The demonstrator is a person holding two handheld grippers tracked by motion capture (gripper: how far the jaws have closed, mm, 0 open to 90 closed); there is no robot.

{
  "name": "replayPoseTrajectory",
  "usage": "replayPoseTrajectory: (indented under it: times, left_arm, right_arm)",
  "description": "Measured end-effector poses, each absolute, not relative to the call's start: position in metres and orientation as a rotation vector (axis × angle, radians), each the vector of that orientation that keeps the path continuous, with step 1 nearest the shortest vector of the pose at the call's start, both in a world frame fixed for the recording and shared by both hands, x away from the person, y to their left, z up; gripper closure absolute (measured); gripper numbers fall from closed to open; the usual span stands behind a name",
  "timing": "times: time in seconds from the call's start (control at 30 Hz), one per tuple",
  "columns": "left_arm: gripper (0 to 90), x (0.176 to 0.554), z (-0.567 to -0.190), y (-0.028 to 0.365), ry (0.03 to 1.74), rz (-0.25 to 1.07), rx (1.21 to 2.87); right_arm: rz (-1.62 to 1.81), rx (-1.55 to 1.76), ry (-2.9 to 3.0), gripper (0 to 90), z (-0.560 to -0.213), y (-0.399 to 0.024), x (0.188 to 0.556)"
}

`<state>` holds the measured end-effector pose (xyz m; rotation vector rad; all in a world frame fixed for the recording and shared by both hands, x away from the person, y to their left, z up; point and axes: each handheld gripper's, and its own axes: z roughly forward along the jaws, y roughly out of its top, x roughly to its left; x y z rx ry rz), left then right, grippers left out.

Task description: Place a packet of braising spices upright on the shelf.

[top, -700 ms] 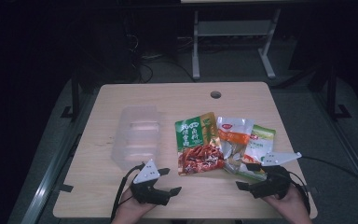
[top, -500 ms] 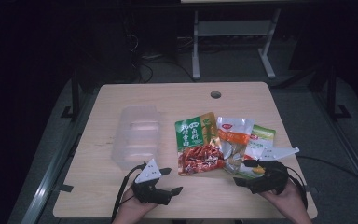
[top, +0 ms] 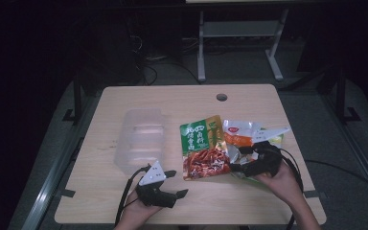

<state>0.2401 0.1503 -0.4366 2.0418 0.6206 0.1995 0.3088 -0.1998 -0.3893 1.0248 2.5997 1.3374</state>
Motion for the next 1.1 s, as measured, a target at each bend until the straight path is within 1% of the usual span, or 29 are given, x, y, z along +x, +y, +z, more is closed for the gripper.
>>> replayPoseTrajectory:
  times: [0.03, 0.3, 0.37, 0.7, 0.77, 0.93, 1.1]
  left_arm:
    - [24.7, 0.240, -0.437, 0.150, 0.621, 0.199, 2.042]
    - [24.7, 0.242, -0.437, 0.148, 0.612, 0.199, 2.042]
    - [24.8, 0.242, -0.436, 0.148, 0.606, 0.201, 2.055]
    - [24.7, 0.242, -0.435, 0.149, 0.604, 0.207, 2.046]
    - [24.8, 0.242, -0.435, 0.149, 0.604, 0.207, 2.048]
    - [24.8, 0.242, -0.434, 0.148, 0.608, 0.200, 2.043]
    - [25.1, 0.244, -0.434, 0.149, 0.617, 0.199, 2.035]
  right_arm:
    - [1.337, 1.025, 2.600, 15.6, -0.389, -0.200, 0.309]
    - [1.233, 1.036, 2.650, 16.1, -0.378, -0.180, 0.344]
    - [1.205, 1.058, 2.663, 17.7, -0.376, -0.175, 0.356]
    - [1.129, 1.105, 2.695, 18.3, -0.377, -0.165, 0.390]
    - [1.119, 1.110, 2.693, 18.3, -0.377, -0.164, 0.392]
    - [1.077, 1.154, 2.696, 18.6, -0.386, -0.163, 0.411]
    - [1.028, 1.224, 2.697, 21.0, -0.397, -0.162, 0.426]
